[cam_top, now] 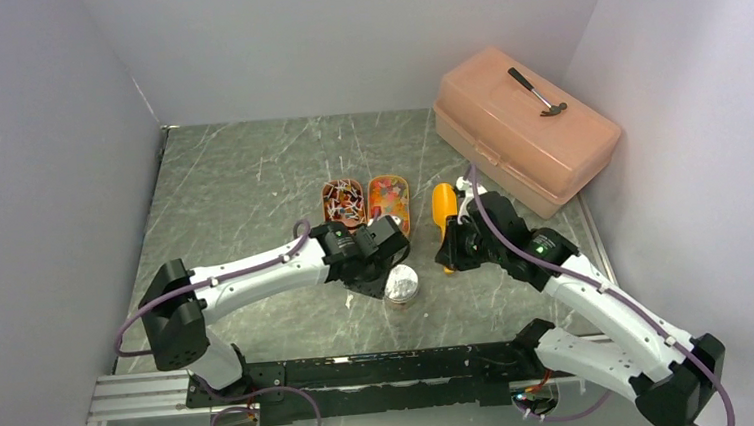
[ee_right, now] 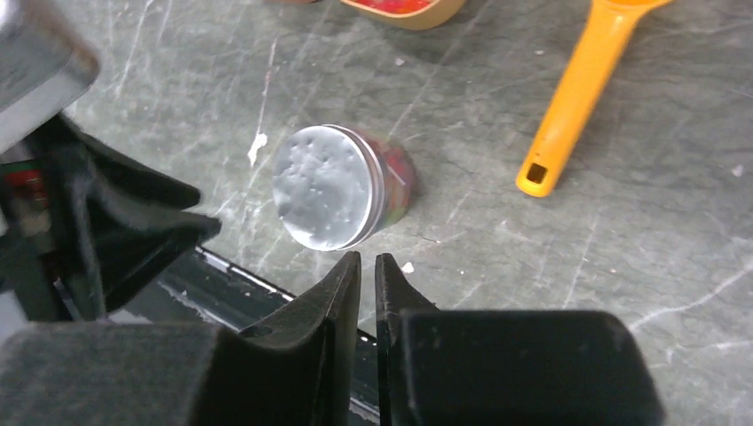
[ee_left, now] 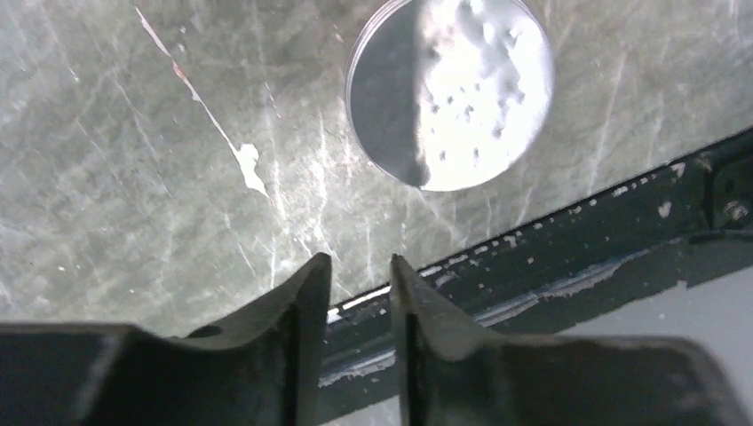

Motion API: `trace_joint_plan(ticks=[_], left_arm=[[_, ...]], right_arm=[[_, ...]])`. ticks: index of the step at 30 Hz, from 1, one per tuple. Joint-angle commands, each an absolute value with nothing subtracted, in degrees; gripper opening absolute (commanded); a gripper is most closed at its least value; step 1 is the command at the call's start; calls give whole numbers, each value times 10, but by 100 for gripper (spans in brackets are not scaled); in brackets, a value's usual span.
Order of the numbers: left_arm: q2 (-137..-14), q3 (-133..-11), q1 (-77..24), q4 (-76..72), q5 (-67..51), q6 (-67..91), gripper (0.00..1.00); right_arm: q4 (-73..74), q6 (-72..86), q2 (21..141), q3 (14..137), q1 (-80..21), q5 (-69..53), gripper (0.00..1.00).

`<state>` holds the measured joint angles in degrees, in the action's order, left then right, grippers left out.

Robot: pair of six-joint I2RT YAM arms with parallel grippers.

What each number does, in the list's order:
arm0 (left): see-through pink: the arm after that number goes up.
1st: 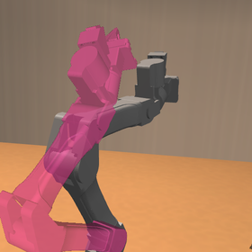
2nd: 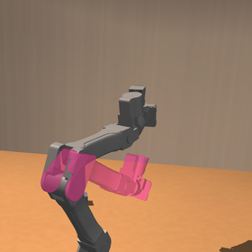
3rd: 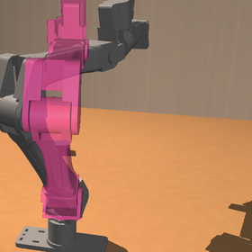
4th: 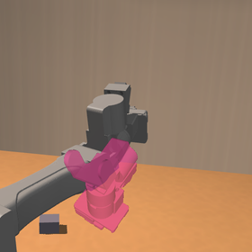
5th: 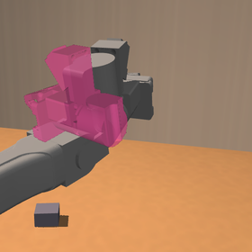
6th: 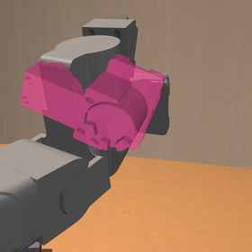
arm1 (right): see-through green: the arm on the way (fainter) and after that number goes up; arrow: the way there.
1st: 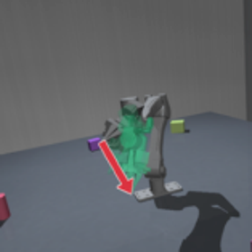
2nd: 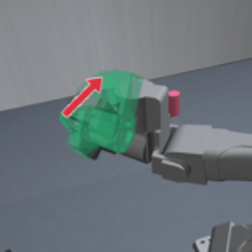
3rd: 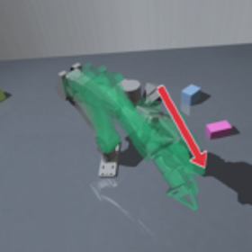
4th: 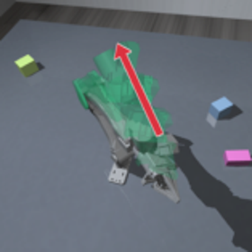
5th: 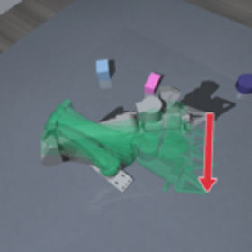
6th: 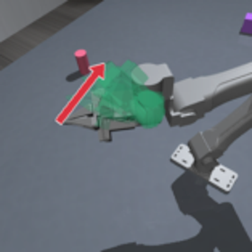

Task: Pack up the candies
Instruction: Screw the bottle lid onto the packing bottle.

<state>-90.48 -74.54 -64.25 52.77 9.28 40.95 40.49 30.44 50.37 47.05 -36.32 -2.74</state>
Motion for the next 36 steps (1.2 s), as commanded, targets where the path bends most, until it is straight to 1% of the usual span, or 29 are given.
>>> trace_joint_plan(ticks=[1, 2, 3, 4, 13, 20, 29, 36], left_arm=[[-885, -716, -615, 449, 80, 417, 21], [-884, -713, -611, 440, 77, 416, 11], [-884, -711, -608, 430, 77, 414, 4], [-885, -709, -604, 423, 77, 412, 3], [-904, -703, -564, 355, 24, 390, 3], [-927, -694, -553, 332, -1, 389, 3], [-953, -694, -545, 318, -16, 385, 3], [-974, -695, -544, 304, -32, 386, 3]], right_arm=[[360, 282, 526, 508, -366, -92, 11], [358, 282, 537, 512, -367, -97, 7], [358, 282, 547, 515, -369, -101, 2], [358, 281, 557, 516, -370, -105, 0], [322, 295, 615, 507, -387, -139, 0], [273, 313, 647, 478, -387, -164, 0], [222, 325, 687, 433, -387, -160, 0], [214, 327, 691, 410, -387, -136, 0]])
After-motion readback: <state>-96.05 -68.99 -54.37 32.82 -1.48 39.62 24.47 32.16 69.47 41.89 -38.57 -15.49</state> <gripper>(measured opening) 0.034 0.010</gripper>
